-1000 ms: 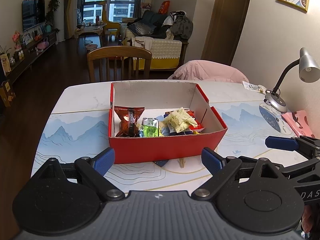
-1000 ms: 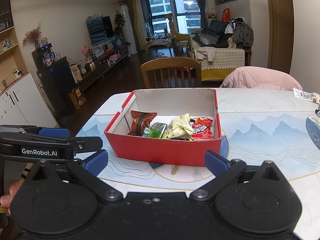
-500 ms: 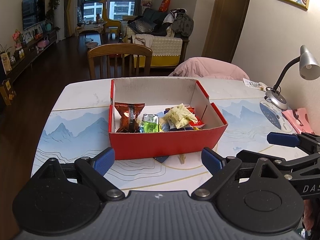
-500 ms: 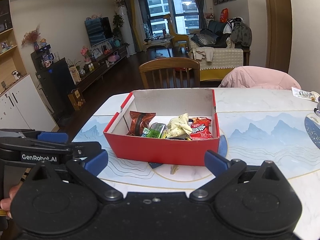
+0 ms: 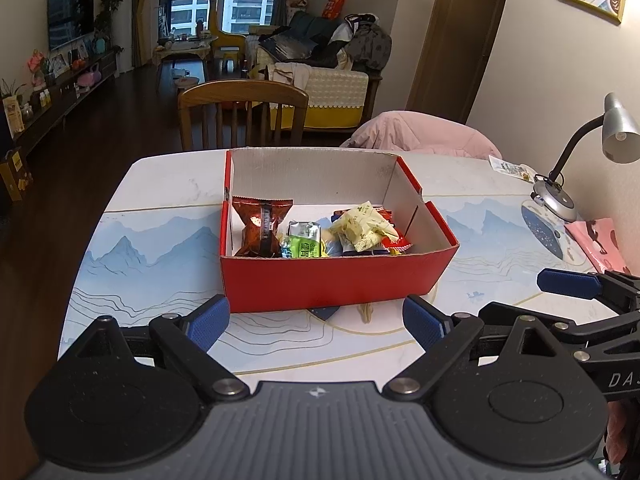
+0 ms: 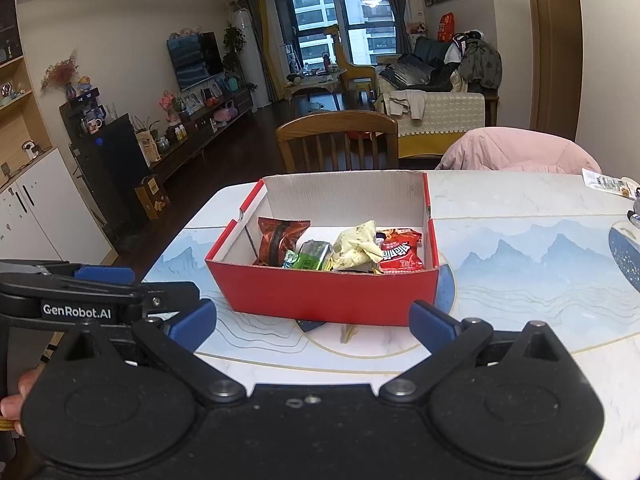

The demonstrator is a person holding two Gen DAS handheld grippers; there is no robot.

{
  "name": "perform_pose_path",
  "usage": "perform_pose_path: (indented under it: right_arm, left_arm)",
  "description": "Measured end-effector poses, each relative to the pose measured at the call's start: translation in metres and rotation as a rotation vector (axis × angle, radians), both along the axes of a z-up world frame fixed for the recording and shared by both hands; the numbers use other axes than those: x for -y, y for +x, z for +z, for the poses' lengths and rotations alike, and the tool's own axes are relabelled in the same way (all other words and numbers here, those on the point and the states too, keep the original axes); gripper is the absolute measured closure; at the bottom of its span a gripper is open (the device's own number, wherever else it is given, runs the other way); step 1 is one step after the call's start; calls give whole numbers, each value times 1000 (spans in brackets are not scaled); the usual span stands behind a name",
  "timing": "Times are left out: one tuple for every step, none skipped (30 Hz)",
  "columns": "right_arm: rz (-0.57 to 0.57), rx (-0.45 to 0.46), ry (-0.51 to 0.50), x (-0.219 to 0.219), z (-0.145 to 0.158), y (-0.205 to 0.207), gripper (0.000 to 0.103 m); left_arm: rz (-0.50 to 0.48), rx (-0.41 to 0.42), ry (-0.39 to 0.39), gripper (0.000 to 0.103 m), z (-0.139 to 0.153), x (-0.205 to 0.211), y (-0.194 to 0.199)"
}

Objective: Organize snacks

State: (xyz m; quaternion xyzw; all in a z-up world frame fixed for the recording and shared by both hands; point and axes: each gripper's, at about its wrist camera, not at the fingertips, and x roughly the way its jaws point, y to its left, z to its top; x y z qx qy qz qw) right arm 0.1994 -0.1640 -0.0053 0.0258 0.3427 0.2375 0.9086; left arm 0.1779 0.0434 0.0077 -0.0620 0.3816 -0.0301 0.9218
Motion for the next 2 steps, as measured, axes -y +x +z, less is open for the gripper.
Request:
perform_pose_path:
  right_arm:
    - [0, -1, 0, 0, 1, -1, 0]
    - [0, -1, 0, 1, 1, 0, 0]
  left_arm:
    - [1, 0, -4, 9, 0, -1, 0]
    - [1, 0, -6, 9, 0, -2, -1]
